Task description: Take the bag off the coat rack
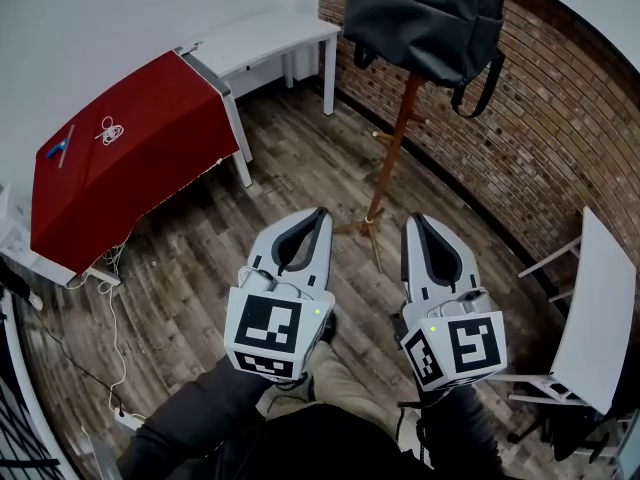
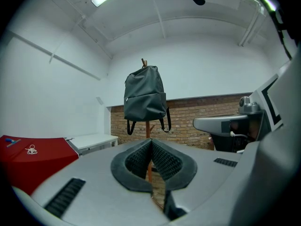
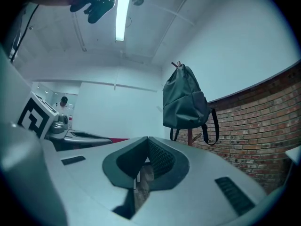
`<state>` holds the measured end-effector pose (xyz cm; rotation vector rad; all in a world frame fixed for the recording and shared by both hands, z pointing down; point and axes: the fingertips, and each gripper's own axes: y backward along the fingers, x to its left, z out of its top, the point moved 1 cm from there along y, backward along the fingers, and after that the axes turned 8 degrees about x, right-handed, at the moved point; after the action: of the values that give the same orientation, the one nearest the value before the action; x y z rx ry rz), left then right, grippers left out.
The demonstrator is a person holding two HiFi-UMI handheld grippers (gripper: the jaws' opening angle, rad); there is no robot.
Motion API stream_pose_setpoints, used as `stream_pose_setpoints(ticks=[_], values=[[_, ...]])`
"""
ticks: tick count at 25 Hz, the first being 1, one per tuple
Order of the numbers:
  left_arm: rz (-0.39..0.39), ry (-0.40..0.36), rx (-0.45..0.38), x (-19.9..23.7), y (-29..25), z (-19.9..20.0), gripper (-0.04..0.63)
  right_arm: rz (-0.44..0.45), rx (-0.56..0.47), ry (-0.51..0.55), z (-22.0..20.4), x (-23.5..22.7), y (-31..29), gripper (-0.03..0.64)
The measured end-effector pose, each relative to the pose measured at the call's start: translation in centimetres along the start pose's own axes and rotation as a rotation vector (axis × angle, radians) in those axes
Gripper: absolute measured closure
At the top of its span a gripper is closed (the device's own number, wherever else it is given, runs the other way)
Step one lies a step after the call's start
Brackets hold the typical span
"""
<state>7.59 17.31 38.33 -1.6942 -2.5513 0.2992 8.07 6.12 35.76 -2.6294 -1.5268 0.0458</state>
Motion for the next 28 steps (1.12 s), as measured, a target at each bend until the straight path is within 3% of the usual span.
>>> stream_pose_setpoints(ticks=[10, 18, 28], values=[[-0.030, -0.047, 0.008, 5.1, -7.5, 0.9, 0.586, -0.035, -0.040, -0.033, 0.4, -2.7, -8.6, 0.611], [-0.076, -0.032, 0.016, 7.5, -15.4, 1.7, 0.586, -0.086, -0.018, -0.037, 0.8, -6.7, -14.3, 0.611], [-0.115, -0.074, -0.006, 8.7, -19.9, 5.1, 0.586, -0.175, -0.047, -0.045, 2.6, -10.7, -16.5, 0.611]])
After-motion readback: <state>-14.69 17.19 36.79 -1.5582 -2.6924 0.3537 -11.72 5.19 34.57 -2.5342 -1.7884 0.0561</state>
